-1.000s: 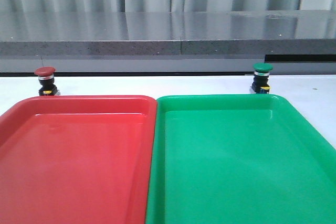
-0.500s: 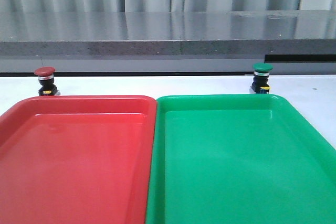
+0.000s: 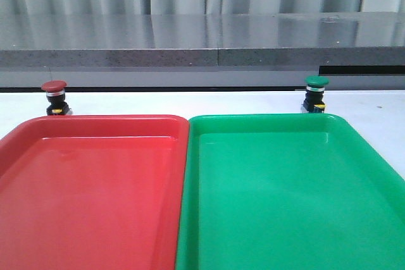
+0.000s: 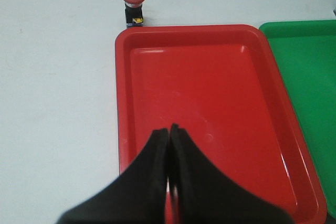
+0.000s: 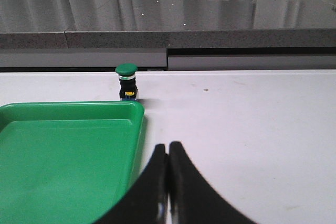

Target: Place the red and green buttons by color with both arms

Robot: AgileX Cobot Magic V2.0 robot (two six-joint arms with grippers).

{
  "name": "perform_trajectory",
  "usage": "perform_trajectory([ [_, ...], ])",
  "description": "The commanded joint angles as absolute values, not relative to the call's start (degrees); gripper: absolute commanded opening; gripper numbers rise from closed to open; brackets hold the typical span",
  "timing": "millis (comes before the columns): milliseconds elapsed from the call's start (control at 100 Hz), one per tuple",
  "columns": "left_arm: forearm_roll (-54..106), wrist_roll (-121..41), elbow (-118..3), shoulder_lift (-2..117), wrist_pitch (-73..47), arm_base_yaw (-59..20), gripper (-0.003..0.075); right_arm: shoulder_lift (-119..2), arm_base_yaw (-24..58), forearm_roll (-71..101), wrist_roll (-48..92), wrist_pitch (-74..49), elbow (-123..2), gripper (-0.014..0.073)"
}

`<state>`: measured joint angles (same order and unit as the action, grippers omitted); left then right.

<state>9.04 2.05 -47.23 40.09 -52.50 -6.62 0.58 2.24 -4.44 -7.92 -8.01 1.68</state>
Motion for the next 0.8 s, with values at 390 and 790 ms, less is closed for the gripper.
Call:
perform_trajectory([
  [390, 9.7, 1.8, -49.5, 41.9, -51.6, -6.5, 0.0302, 1.7, 1.8, -4.5, -7.3, -3.4, 0.7, -0.006],
  [790, 10.3, 1.8, -49.5, 42.0, -47.4, -6.5, 0.0675, 1.7, 1.8, -4.5, -7.3, -3.4, 0.7, -0.006],
])
